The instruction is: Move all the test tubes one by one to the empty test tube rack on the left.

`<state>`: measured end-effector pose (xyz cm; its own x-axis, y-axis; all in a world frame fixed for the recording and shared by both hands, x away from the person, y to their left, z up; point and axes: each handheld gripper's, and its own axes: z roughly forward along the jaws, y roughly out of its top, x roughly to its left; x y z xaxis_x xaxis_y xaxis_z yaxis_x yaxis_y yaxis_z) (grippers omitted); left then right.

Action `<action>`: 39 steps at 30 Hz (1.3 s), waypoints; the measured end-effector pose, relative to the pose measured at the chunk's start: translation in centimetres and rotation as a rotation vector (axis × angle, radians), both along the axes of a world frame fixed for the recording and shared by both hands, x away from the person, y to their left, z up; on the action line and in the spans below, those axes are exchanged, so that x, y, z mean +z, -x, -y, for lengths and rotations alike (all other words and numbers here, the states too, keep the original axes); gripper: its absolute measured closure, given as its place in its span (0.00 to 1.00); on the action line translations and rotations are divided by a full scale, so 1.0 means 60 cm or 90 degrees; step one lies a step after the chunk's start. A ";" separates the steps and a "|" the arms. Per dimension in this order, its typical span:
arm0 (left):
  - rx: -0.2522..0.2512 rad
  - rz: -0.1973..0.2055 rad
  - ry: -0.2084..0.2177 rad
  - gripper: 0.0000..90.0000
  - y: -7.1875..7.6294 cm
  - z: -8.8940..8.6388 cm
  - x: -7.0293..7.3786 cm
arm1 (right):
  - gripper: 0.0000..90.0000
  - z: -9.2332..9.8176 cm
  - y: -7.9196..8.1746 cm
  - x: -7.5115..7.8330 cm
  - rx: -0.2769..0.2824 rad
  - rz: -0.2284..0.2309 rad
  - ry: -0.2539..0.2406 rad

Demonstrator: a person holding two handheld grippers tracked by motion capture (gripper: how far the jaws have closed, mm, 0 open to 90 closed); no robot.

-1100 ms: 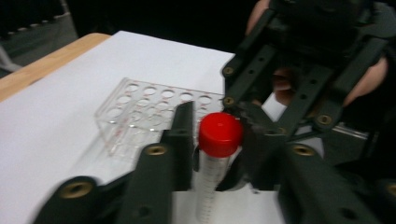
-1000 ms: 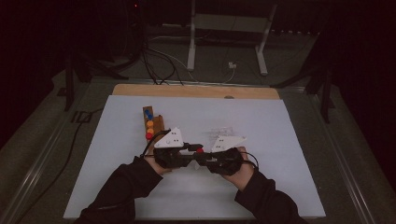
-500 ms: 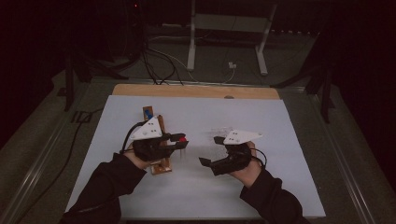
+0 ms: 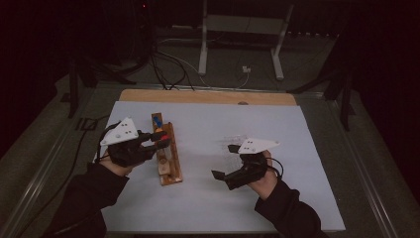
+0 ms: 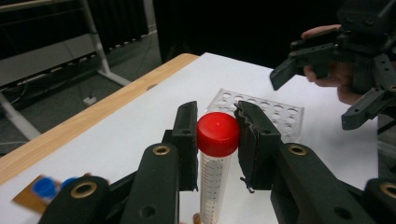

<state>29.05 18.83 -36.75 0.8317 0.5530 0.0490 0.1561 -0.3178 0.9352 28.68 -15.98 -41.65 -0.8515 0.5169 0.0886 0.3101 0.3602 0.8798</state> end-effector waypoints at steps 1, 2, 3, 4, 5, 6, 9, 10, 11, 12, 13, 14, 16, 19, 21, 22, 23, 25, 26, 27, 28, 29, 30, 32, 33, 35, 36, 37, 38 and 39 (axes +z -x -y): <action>0.006 0.000 0.002 0.80 0.000 -0.004 -0.001 | 0.00 0.000 0.000 0.000 -0.002 0.003 0.002; 0.010 0.000 0.001 0.80 0.000 -0.007 -0.003 | 0.00 0.000 0.000 0.001 0.000 0.001 -0.002; 0.012 -0.001 0.001 0.80 0.000 -0.009 -0.006 | 0.00 0.001 0.000 0.001 -0.001 -0.001 -0.003; 0.018 -0.001 0.003 0.80 -0.001 -0.012 -0.008 | 0.00 0.001 0.000 0.001 -0.003 0.001 -0.001; 0.020 -0.003 0.003 0.80 -0.002 -0.014 -0.011 | 0.00 0.002 0.000 0.001 -0.002 0.000 -0.002; 0.026 -0.003 0.003 0.80 -0.003 -0.016 -0.016 | 0.00 0.003 -0.001 0.001 -0.003 -0.001 -0.004; 0.037 -0.011 0.004 0.80 -0.006 -0.021 -0.032 | 0.00 0.004 -0.001 0.000 -0.003 -0.003 -0.002; 0.039 -0.018 0.005 0.80 -0.008 -0.021 -0.038 | 0.00 0.004 -0.001 0.000 -0.003 -0.003 -0.002; 0.040 -0.022 0.006 0.80 -0.009 -0.023 -0.045 | 0.00 0.004 -0.001 0.000 -0.003 -0.003 -0.001; 0.044 -0.025 0.007 0.80 -0.010 -0.024 -0.051 | 0.00 0.004 -0.001 0.000 -0.003 -0.002 -0.001; 0.046 -0.029 0.009 0.80 -0.011 -0.024 -0.057 | 0.00 0.004 -0.001 0.000 -0.003 -0.002 -0.001; 0.047 -0.033 0.010 0.80 -0.012 -0.025 -0.063 | 0.00 0.004 0.000 0.000 -0.004 -0.002 -0.001; 0.048 -0.039 0.008 0.80 -0.013 -0.025 -0.073 | 0.00 0.004 0.000 0.001 -0.002 -0.001 -0.001; 0.050 -0.047 -0.005 0.80 -0.015 -0.023 -0.089 | 0.00 0.004 0.000 0.001 -0.001 -0.003 -0.001; 0.050 -0.056 -0.007 0.80 -0.016 -0.022 -0.100 | 0.00 0.004 0.000 0.001 -0.001 -0.002 -0.001; 0.051 -0.058 -0.009 0.80 -0.016 -0.022 -0.105 | 0.00 0.004 0.000 0.001 -0.001 -0.002 -0.001; 0.051 -0.064 -0.012 0.80 -0.016 -0.021 -0.110 | 0.00 0.005 0.000 0.001 -0.001 -0.001 -0.001; 0.052 -0.069 -0.017 0.80 -0.017 -0.021 -0.118 | 0.00 0.005 0.000 0.002 -0.001 -0.001 -0.001; 0.052 -0.072 -0.019 0.80 -0.018 -0.020 -0.122 | 0.00 0.005 0.000 0.002 -0.001 -0.001 -0.002; 0.054 -0.073 -0.021 0.80 -0.018 -0.020 -0.124 | 0.00 0.006 0.000 0.002 0.000 -0.002 -0.003; 0.054 -0.074 -0.026 0.79 -0.018 -0.019 -0.127 | 0.00 0.006 0.000 0.002 0.001 -0.003 -0.003; 0.054 -0.073 -0.031 0.79 -0.017 -0.018 -0.129 | 0.00 0.006 0.000 0.002 0.002 -0.002 -0.001; 0.053 -0.074 -0.036 0.79 -0.017 -0.017 -0.130 | 0.00 0.006 0.000 0.002 0.002 -0.002 -0.002; 0.053 -0.070 -0.039 0.79 -0.017 -0.016 -0.132 | 0.00 0.006 0.000 0.002 0.004 -0.003 -0.001; 0.052 -0.070 -0.040 0.79 -0.017 -0.016 -0.132 | 0.00 0.006 0.000 0.002 0.005 -0.003 -0.001; 0.048 -0.067 -0.045 0.79 -0.015 -0.014 -0.132 | 0.00 0.005 0.001 0.002 0.008 -0.006 -0.002; 0.045 -0.066 -0.046 0.79 -0.015 -0.014 -0.132 | 0.00 0.005 0.001 0.002 0.009 -0.006 -0.002; 0.040 -0.068 -0.039 0.78 -0.014 -0.014 -0.132 | 0.00 0.005 0.001 0.002 0.010 -0.006 -0.002; 0.039 -0.068 -0.034 0.71 -0.013 -0.015 -0.131 | 0.00 0.005 0.001 0.002 0.011 -0.006 -0.002; 0.034 -0.069 -0.028 0.63 -0.012 -0.015 -0.129 | 0.00 0.005 0.001 0.002 0.011 -0.006 -0.002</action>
<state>29.76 19.73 -44.49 0.8031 0.5956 -0.0151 0.2739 -0.3465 0.8972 28.64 -16.30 -41.56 -0.8597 0.5014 0.0979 0.3119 0.3634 0.8778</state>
